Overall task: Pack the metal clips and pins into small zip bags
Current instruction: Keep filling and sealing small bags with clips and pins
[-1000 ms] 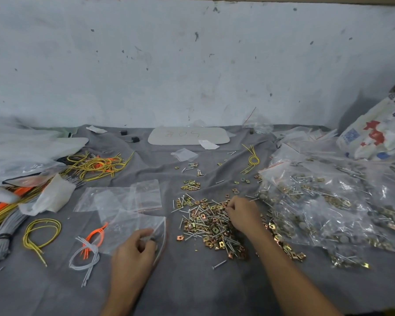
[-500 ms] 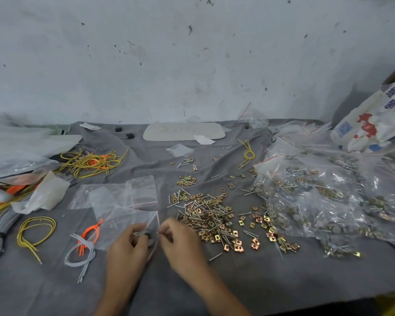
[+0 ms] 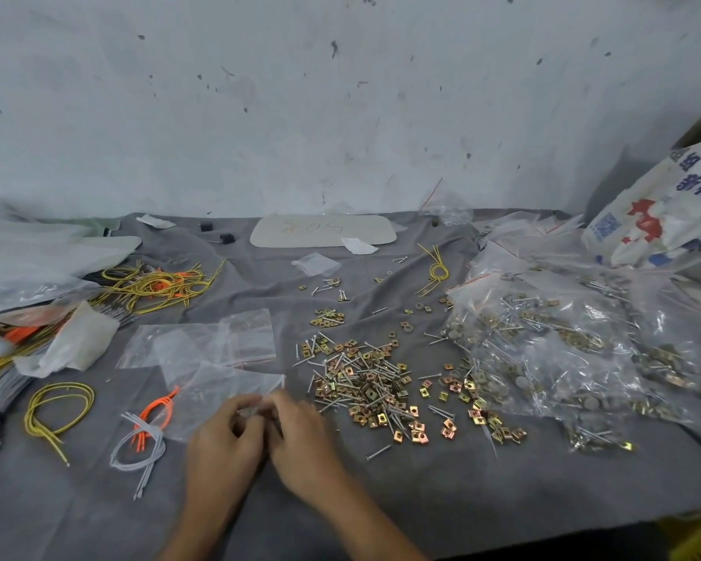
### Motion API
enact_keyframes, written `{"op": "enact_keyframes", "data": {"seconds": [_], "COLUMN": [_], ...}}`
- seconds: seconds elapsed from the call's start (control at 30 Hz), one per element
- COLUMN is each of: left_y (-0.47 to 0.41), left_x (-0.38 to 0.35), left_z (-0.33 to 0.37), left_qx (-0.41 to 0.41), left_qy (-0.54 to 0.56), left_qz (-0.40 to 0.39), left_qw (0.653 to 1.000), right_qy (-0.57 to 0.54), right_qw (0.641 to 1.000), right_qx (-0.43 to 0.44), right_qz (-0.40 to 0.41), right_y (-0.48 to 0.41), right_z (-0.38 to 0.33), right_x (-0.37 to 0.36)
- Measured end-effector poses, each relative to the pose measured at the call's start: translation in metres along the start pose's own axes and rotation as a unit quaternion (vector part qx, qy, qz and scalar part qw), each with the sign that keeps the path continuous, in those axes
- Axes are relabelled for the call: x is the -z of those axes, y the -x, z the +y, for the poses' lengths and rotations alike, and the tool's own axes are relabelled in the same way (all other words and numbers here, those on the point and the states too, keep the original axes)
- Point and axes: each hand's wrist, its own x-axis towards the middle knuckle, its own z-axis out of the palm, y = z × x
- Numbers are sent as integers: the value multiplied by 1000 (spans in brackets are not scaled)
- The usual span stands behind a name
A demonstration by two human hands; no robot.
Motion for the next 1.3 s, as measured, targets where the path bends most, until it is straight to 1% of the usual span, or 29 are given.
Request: {"op": "enact_keyframes", "data": {"seconds": [0.13, 0.23, 0.3, 0.37, 0.5, 0.63, 0.73, 0.87, 0.97, 1.1, 1.17, 1.23, 1.3], "left_y": [0, 1, 5, 11, 20, 18, 17, 21, 25, 26, 25, 23, 19], "left_x": [1, 5, 9, 13, 17, 23, 30, 39, 41, 44, 47, 52, 57], "left_z": [2, 2, -1, -4, -7, -6, -7, -6, -5, -4, -3, -2, 4], "left_qx": [-22, -27, -36, -64, -142, -161, -162, -194, -210, -193, -190, -197, -198], "left_qy": [-38, -56, -60, -72, -120, -139, -177, -262, -276, -287, -286, -277, -255], "left_qz": [-22, -57, -60, -56, -73, -93, -116, -99, -97, -82, -55, -8, 39], "left_qw": [999, 996, 996, 994, 980, 973, 964, 940, 933, 935, 937, 940, 946], "right_qy": [-5, -16, -17, -21, -34, -39, -44, -55, -71, -90, -116, -167, -216], "right_qw": [1000, 1000, 1000, 1000, 999, 999, 999, 998, 995, 990, 981, 965, 950], "right_qx": [-6, -6, -3, -9, -20, -17, -8, -15, -46, -75, -97, -125, -135], "right_qz": [-1, 0, 3, 11, 29, 28, 27, 39, 58, 84, 124, 160, 179], "right_y": [1, 0, -2, -3, -6, -5, -4, -3, -2, -1, -1, -2, -3], "right_z": [-2, 0, 2, 4, 5, 5, 4, 2, 4, 6, 6, 6, 5], "right_x": [3, 4, 1, -2, -8, -7, -5, -3, 0, 3, 5, 7, 9]}}
